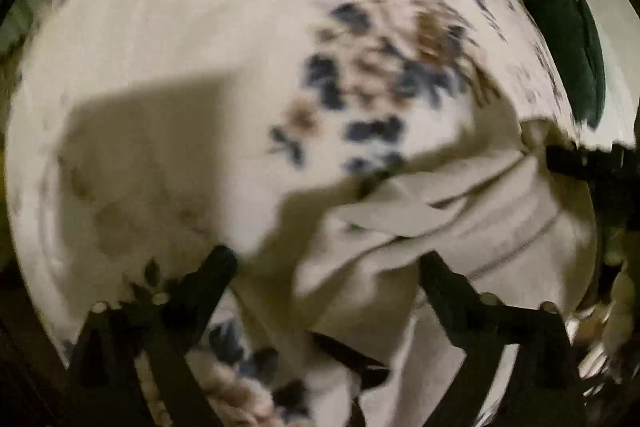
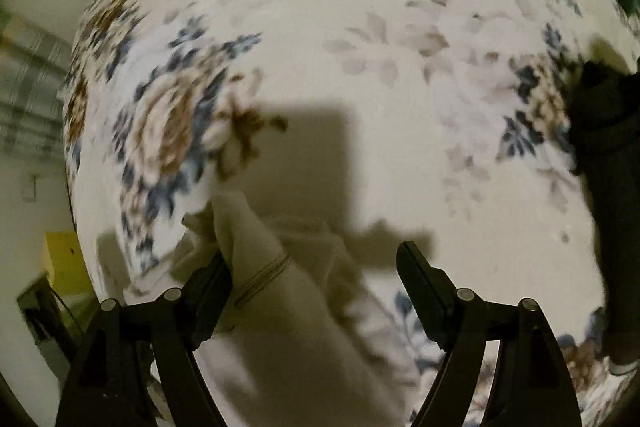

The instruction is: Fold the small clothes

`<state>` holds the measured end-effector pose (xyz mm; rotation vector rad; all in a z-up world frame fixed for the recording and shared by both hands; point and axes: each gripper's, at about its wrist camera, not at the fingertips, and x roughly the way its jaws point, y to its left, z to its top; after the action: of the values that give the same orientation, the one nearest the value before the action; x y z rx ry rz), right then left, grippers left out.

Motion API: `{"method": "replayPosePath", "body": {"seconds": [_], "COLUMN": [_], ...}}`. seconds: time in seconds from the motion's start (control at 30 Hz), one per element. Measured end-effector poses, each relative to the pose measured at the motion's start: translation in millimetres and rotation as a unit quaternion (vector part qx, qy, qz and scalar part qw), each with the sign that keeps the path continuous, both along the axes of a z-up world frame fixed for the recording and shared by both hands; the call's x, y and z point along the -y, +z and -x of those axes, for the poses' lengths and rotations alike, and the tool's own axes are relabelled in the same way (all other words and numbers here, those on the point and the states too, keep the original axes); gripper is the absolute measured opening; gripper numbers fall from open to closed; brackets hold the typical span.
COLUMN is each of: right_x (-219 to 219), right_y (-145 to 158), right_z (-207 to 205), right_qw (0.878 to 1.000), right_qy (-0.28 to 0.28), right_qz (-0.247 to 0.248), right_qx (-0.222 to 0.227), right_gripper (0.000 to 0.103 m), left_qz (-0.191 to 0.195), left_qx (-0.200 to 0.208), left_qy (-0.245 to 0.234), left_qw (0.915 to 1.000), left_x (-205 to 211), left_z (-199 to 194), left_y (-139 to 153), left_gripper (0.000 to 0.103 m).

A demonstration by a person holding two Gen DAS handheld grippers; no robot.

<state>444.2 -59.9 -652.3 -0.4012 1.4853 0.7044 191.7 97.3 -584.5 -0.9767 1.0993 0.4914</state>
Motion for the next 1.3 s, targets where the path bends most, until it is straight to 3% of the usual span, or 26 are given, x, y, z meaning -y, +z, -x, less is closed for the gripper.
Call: {"method": "replayPosePath", "body": {"seconds": [0.1,0.23,0.33,0.4,0.5,0.6,0.8,0.97,1.0,1.03,1.07,1.13,1.23,1.3], "right_x": [0,11,29,40,54,64,54,47,49,50,52,65,91,115], "right_y": [-5,20,40,43,35,18,-13,-49,-54,-54,-54,-51,-40,-33], "right_z": [-5,-6,-9,-8,-1,-1,6,0,1,2,4,5,9,19], "right_qw": [1.0,0.999,0.997,0.993,0.99,0.986,0.975,0.965,0.964,0.965,0.966,0.967,0.959,0.947], "right_qy": [0.0,0.0,0.014,0.032,0.062,0.074,0.114,0.094,0.084,0.081,0.073,0.018,-0.068,-0.127], "right_qz": [0.004,-0.031,-0.066,-0.086,-0.083,-0.077,-0.08,-0.088,-0.098,-0.1,-0.1,-0.105,-0.137,-0.158], "right_qx": [-0.007,-0.012,-0.037,-0.069,-0.094,-0.127,-0.174,-0.229,-0.234,-0.23,-0.227,-0.23,-0.24,-0.249], "right_gripper": [0.082,0.082,0.083,0.093,0.096,0.096,0.096,0.096,0.09,0.077,0.073,0.055,0.044,0.042], "left_qz": [0.006,0.015,0.043,0.068,0.125,0.147,0.139,0.113,0.102,0.094,0.088,0.084,0.078,0.066], "left_qx": [0.002,0.012,0.055,0.078,0.103,0.098,0.089,0.087,0.09,0.088,0.085,0.087,0.088,0.09], "left_qy": [0.007,0.034,0.082,0.108,0.132,0.121,0.115,0.112,0.107,0.102,0.093,0.082,0.054,0.02], "left_qw": [1.0,0.9992,0.9942,0.9888,0.9779,0.9767,0.9796,0.9834,0.9849,0.9864,0.9881,0.9892,0.9915,0.9936], "left_x": [-6,-13,-11,-3,15,34,39,40,41,41,40,36,27,22], "left_z": [5,28,66,87,99,79,42,34,34,32,31,29,24,12], "left_y": [6,25,45,49,37,14,-2,2,5,5,7,7,13,24], "left_gripper": [0.098,0.097,0.097,0.097,0.097,0.097,0.097,0.095,0.088,0.074,0.068,0.051,0.037,0.036]}}
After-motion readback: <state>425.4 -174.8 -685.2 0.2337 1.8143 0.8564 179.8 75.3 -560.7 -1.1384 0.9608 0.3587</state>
